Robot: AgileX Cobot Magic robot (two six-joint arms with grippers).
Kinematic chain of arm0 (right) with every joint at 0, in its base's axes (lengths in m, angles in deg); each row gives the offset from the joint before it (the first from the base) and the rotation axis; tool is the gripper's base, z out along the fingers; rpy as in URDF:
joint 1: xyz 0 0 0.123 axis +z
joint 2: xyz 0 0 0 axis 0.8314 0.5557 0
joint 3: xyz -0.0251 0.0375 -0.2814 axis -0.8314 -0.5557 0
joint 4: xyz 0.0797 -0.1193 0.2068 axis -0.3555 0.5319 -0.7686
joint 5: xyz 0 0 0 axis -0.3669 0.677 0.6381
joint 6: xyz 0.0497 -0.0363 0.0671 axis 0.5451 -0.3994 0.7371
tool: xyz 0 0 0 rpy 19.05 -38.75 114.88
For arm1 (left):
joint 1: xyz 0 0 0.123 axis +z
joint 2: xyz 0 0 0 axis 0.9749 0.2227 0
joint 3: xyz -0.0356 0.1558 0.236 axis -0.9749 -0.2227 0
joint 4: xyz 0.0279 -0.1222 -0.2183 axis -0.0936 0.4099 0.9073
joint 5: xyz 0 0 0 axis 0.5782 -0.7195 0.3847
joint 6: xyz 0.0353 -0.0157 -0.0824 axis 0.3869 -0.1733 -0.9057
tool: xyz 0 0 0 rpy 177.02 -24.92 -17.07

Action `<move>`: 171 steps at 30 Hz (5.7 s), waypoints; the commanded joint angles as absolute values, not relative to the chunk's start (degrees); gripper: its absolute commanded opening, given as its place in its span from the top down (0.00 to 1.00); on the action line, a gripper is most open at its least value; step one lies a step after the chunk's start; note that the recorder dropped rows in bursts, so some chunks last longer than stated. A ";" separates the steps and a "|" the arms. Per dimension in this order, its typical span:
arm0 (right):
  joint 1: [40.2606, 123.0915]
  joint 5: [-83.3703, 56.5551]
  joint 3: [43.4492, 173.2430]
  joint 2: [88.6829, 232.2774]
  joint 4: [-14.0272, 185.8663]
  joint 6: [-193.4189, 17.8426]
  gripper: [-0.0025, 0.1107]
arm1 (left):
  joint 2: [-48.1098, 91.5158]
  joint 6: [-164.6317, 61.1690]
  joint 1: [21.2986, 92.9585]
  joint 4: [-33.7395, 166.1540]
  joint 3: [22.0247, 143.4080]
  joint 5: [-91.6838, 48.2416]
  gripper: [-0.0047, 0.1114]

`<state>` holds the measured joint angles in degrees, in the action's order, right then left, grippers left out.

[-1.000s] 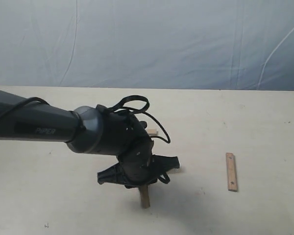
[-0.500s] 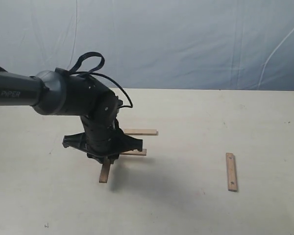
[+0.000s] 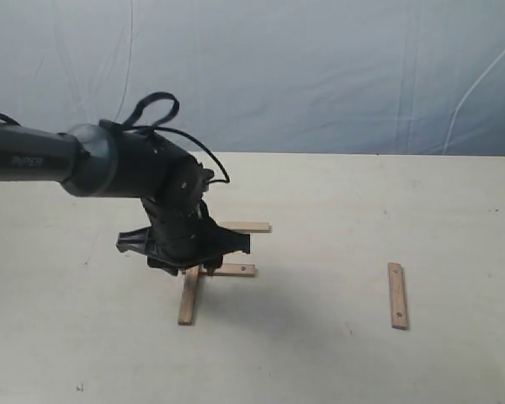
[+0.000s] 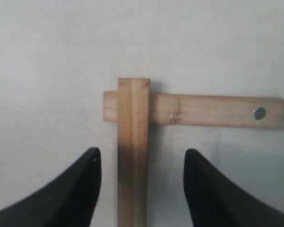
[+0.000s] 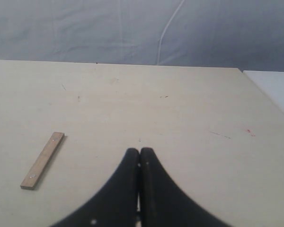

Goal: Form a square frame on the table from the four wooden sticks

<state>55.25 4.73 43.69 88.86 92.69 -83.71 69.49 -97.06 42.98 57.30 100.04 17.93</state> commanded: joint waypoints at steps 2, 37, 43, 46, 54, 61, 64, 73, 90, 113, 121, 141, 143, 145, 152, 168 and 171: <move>55.10 4.12 43.45 88.68 92.84 -83.90 0.99 | 58.30 -79.53 47.46 62.43 100.91 25.06 0.92; 55.12 -37.24 43.45 88.68 75.19 -63.49 0.99 | -42.03 -73.18 57.38 71.46 22.02 -31.30 0.96; 55.12 -53.59 49.34 100.72 85.51 -63.49 0.99 | -43.52 -71.04 59.17 72.10 22.02 -31.35 0.96; 55.12 -58.11 54.35 112.10 85.92 -63.49 0.99 | -43.52 -69.36 61.27 73.65 22.02 -30.57 0.96; 55.12 -69.30 73.11 147.75 96.69 -57.80 0.99 | -43.52 -67.52 70.59 75.98 22.02 -27.57 0.96; 60.84 -43.11 102.39 176.70 132.29 -37.44 0.99 | -43.52 -67.50 72.47 75.57 22.02 -17.73 0.96; 67.47 -22.02 114.13 185.56 156.61 -23.02 0.99 | -43.52 -67.50 72.47 75.20 22.02 -16.59 0.96; 79.26 7.11 130.23 201.07 163.52 -23.67 0.99 | -43.52 -67.50 72.47 75.20 22.02 -16.81 0.96; 85.29 56.56 179.22 230.09 71.44 -125.04 0.81 | -43.52 -67.50 72.47 75.20 22.02 -16.94 0.96; 85.56 54.59 186.07 241.22 66.09 -132.94 0.47 | -43.52 -67.50 72.47 75.31 22.02 -16.93 0.96; 88.92 48.23 186.07 241.53 74.18 -116.40 0.47 | -43.52 -67.50 72.47 75.55 22.02 -16.93 0.96; 91.53 44.96 186.07 243.53 81.40 -107.85 0.56 | -43.52 -67.64 72.47 75.78 22.02 -16.93 0.96; 91.21 46.19 185.95 244.27 81.40 -107.85 0.56 | -43.52 -67.64 72.47 75.78 22.02 -16.93 0.96; 90.98 47.85 185.95 244.99 81.40 -107.85 0.56 | -43.52 -67.64 72.47 76.03 22.02 -16.93 0.96; 90.62 50.89 186.05 244.87 81.51 -107.58 0.90 | -43.52 -67.64 72.47 76.03 22.02 -16.93 0.96; 90.52 56.56 186.05 235.15 97.94 -73.17 0.98 | -43.52 -67.64 72.47 76.03 22.02 -16.93 0.96; 91.47 56.56 185.17 233.85 93.18 -71.48 0.98 | -43.52 -67.64 72.47 75.75 22.02 -16.93 0.96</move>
<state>90.89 55.67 185.95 235.22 96.52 -74.66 -43.18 -67.70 72.25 75.36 22.09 -17.09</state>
